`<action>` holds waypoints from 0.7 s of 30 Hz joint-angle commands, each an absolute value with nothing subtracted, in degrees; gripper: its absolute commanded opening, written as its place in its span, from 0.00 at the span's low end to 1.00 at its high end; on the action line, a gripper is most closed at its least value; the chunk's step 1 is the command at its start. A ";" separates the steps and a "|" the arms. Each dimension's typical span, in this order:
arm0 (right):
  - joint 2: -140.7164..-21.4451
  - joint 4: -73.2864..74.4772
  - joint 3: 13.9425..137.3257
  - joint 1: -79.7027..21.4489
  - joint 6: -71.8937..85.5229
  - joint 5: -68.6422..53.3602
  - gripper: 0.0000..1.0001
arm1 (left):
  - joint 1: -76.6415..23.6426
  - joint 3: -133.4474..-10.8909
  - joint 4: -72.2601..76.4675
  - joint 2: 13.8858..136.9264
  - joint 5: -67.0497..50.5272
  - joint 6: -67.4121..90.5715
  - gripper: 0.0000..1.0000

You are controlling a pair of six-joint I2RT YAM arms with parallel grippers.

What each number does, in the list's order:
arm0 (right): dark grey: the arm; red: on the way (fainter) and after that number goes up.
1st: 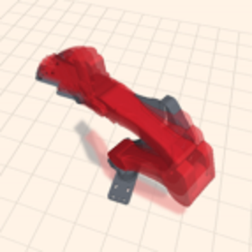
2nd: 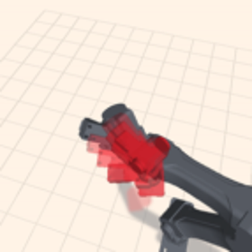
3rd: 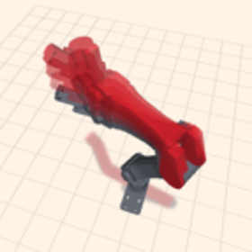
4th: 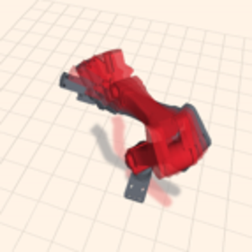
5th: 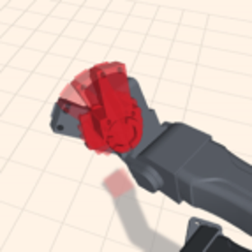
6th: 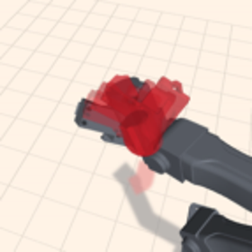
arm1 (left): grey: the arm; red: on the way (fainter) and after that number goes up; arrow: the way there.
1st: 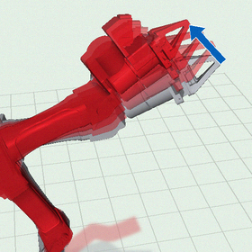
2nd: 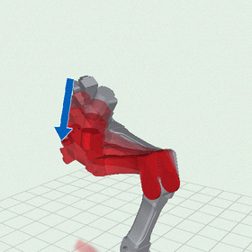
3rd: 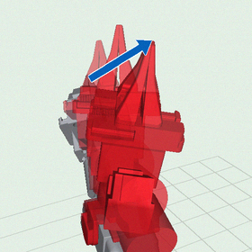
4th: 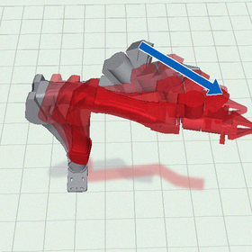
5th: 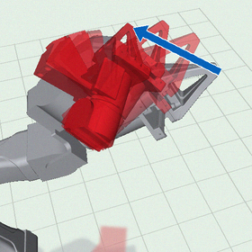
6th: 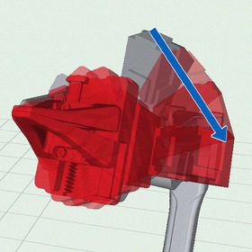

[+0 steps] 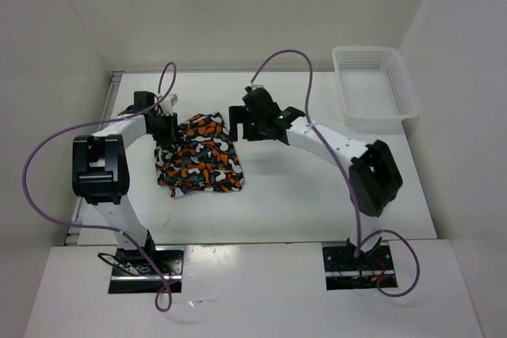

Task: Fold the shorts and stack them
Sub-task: Fold the shorts

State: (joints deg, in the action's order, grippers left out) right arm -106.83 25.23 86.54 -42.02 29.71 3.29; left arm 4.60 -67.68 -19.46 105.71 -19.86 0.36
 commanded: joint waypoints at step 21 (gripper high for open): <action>-54.07 20.47 60.31 -40.61 34.44 18.62 1.00 | 6.67 -69.09 -22.14 70.32 -46.58 0.00 0.89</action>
State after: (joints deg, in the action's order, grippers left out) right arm -60.01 23.14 62.24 -40.97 31.51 15.92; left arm 4.93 -71.02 -21.02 71.42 -43.27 0.30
